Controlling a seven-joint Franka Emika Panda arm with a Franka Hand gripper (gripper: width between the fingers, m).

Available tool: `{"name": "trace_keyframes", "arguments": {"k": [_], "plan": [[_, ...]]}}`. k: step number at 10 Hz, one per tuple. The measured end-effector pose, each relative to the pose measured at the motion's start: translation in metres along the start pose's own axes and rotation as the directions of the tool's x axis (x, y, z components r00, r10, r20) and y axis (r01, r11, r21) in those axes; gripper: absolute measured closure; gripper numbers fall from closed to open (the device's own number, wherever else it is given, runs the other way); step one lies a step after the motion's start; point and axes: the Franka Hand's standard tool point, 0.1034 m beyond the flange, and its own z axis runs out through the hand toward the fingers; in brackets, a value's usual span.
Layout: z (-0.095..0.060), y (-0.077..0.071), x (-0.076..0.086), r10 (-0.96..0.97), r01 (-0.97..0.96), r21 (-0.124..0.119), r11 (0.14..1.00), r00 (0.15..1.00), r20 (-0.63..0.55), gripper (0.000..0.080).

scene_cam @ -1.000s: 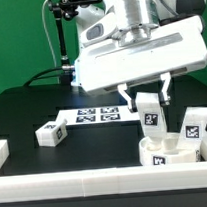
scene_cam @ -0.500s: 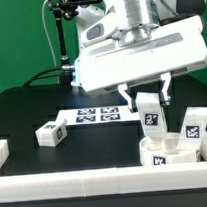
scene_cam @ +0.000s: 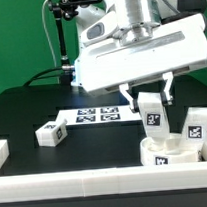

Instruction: Assemble stool

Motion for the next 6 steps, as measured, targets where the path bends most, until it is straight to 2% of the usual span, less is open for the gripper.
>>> {"name": "trace_keyframes", "arguments": {"k": [6], "plan": [[0.0012,0.0045,0.0011,0.001,-0.001,-0.006,1.0,1.0,-0.005,0.0472]]}}
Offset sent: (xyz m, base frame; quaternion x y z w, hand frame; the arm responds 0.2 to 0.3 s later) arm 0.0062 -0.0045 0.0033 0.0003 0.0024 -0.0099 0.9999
